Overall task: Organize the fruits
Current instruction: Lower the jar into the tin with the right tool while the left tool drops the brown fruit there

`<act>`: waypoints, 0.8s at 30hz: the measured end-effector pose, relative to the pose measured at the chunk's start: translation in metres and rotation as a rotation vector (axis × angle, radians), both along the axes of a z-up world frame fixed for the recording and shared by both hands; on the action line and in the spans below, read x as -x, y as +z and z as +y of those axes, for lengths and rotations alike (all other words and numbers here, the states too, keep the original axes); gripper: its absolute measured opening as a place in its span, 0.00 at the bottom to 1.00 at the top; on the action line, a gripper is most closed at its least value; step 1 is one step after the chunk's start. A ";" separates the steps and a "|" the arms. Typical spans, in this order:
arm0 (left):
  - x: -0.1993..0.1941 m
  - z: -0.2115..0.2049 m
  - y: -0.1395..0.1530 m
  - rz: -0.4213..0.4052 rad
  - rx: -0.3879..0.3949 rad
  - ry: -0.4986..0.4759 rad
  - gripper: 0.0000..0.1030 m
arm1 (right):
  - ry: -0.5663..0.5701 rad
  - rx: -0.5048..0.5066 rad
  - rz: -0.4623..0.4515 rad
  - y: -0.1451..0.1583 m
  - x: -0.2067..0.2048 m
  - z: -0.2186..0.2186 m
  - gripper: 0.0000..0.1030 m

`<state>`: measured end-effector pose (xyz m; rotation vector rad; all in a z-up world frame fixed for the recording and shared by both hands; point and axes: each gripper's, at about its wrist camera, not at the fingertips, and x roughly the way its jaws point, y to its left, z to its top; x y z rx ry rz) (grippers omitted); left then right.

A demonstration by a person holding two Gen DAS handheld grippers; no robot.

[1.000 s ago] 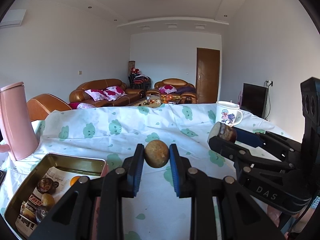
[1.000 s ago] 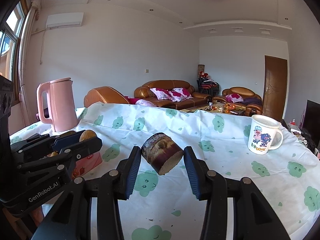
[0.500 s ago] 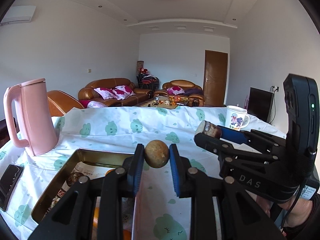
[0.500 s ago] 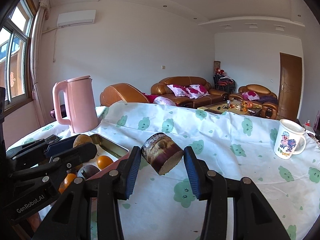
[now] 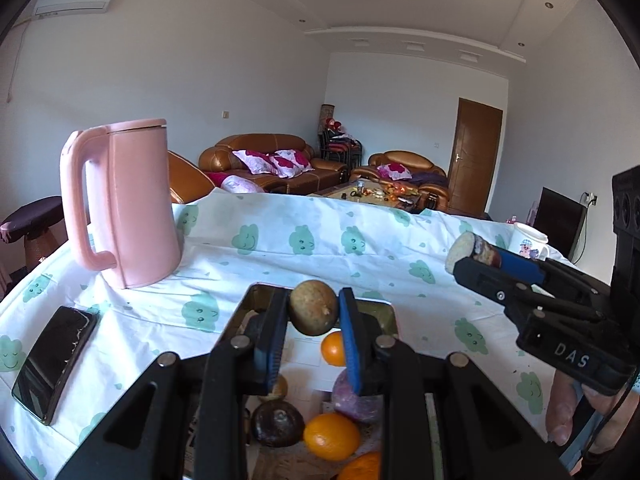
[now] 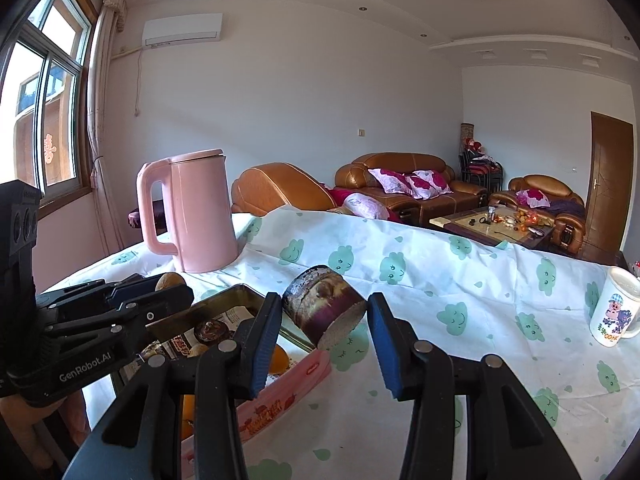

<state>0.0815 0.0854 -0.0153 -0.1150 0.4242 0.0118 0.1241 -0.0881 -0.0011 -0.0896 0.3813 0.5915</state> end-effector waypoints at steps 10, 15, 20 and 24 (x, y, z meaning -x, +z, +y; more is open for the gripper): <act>-0.004 0.030 -0.010 0.057 0.014 0.038 0.26 | 0.078 0.034 0.045 -0.012 -0.004 0.042 0.45; -0.001 0.041 -0.014 0.075 0.016 0.051 0.26 | 0.128 0.074 0.059 -0.020 0.002 0.063 0.45; -0.002 0.050 -0.020 0.106 0.018 0.052 0.26 | 0.167 0.109 0.093 -0.029 0.004 0.081 0.45; -0.006 0.049 -0.026 0.129 0.021 0.043 0.26 | 0.183 0.138 0.112 -0.036 0.004 0.090 0.45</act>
